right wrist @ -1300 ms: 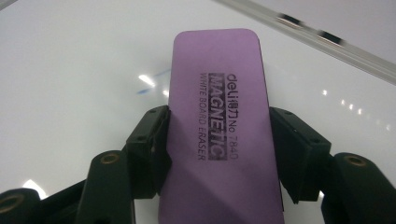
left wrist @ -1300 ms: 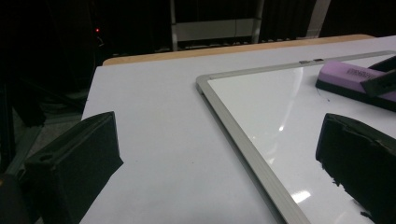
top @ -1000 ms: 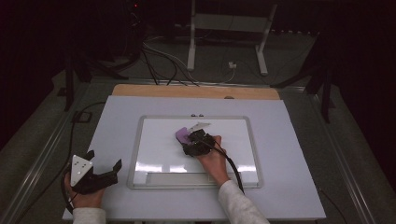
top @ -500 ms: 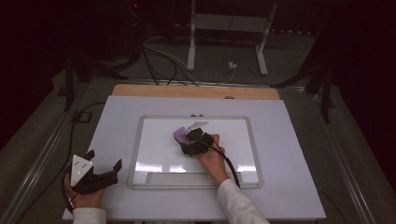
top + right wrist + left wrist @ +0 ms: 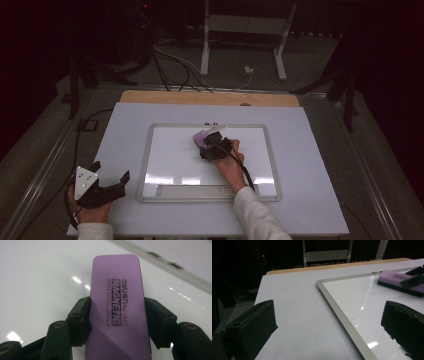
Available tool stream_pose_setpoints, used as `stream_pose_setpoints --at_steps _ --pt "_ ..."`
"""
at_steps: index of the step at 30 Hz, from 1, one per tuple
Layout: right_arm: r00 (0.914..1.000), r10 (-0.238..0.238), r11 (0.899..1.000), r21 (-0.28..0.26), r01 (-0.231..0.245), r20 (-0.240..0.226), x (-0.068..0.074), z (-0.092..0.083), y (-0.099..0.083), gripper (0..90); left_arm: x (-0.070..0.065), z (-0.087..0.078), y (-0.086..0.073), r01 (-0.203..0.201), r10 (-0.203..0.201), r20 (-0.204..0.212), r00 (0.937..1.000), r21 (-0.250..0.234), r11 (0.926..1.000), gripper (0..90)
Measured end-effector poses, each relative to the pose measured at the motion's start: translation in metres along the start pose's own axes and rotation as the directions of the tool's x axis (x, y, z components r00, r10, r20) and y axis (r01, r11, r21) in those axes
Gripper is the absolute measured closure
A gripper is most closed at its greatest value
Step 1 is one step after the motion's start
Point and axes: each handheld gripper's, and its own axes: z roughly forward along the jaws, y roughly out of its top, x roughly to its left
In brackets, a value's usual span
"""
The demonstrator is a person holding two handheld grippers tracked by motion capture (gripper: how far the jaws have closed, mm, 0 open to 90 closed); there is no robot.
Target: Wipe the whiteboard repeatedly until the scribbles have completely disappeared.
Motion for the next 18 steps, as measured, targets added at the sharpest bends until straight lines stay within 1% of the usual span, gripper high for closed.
stream_pose_setpoints --at_steps 1,2,3,4,5,7,8,10,11,12,13,14,15,16,17,18 --pt "0.9996 0.020 1.000 0.003 -0.020 0.018 -0.005 0.001 0.001 41.7 0.000 0.000 0.000 -0.002 0.002 0.001 1.0000 0.001 1.0000 0.6" --pt "0.9987 0.045 0.999 0.005 -0.045 0.024 -0.008 0.003 0.003 41.6 0.000 0.001 0.000 -0.004 0.004 0.001 1.0000 0.001 1.0000 0.6" --pt "0.9983 0.053 0.999 0.003 -0.053 0.023 -0.009 0.004 0.003 41.6 -0.001 0.001 0.000 -0.003 0.003 0.001 1.0000 0.001 1.0000 0.6" --pt "0.9986 0.046 0.999 0.001 -0.046 0.026 -0.008 0.004 0.004 41.6 -0.001 0.001 0.000 -0.004 0.004 0.002 1.0000 0.002 1.0000 0.6" --pt "0.9992 0.035 0.999 0.001 -0.035 0.020 -0.005 0.004 0.004 41.6 -0.001 0.002 0.000 -0.003 0.003 0.004 1.0000 0.001 1.0000 0.6" --pt "0.9993 0.012 1.000 -0.002 -0.012 -0.035 0.002 0.004 0.004 41.6 -0.001 0.002 0.000 -0.004 0.004 0.004 1.0000 0.002 1.0000 0.6" --pt "0.9983 -0.008 1.000 -0.004 0.008 -0.058 0.006 0.004 0.004 41.6 -0.001 0.002 0.000 -0.004 0.004 0.003 1.0000 0.002 1.0000 0.6" --pt "0.9969 -0.019 1.000 -0.004 0.019 -0.076 0.008 0.004 0.004 41.6 -0.001 0.001 0.001 -0.006 0.006 0.002 1.0000 0.000 1.0000 0.6" --pt "0.9965 -0.015 1.000 -0.001 0.015 -0.083 0.007 0.004 0.004 41.6 -0.001 0.001 0.001 -0.005 0.005 0.002 1.0000 -0.001 1.0000 0.6" --pt "0.9973 -0.012 1.000 -0.003 0.012 -0.072 0.005 0.004 0.005 41.5 -0.001 0.000 0.000 -0.004 0.004 0.001 1.0000 -0.001 1.0000 0.6" --pt "0.9995 -0.008 1.000 -0.005 0.008 -0.031 0.003 0.004 0.005 41.6 -0.001 0.000 0.000 -0.003 0.003 0.001 1.0000 -0.001 1.0000 0.6" --pt "0.9999 0.009 1.000 -0.003 -0.009 -0.004 0.000 0.005 0.005 41.6 0.000 0.000 0.000 -0.002 0.002 0.001 1.0000 0.000 1.0000 0.6" --pt "0.9993 0.038 0.999 0.000 -0.038 -0.007 -0.004 0.005 0.005 41.5 0.000 0.001 0.000 -0.003 0.003 0.001 1.0000 0.001 1.0000 0.6" --pt "0.9986 0.051 0.999 -0.001 -0.051 -0.014 -0.005 0.005 0.004 41.6 0.000 0.001 0.000 -0.002 0.002 0.002 1.0000 0.001 1.0000 0.6" --pt "0.9992 0.037 0.999 -0.001 -0.037 -0.013 -0.003 0.005 0.004 41.5 0.000 0.002 0.000 -0.002 0.002 0.003 1.0000 0.001 1.0000 0.6" --pt "0.9992 0.027 1.000 0.001 -0.027 -0.029 0.000 0.004 0.004 41.5 -0.001 0.002 0.000 -0.002 0.002 0.004 1.0000 0.002 1.0000 0.6"
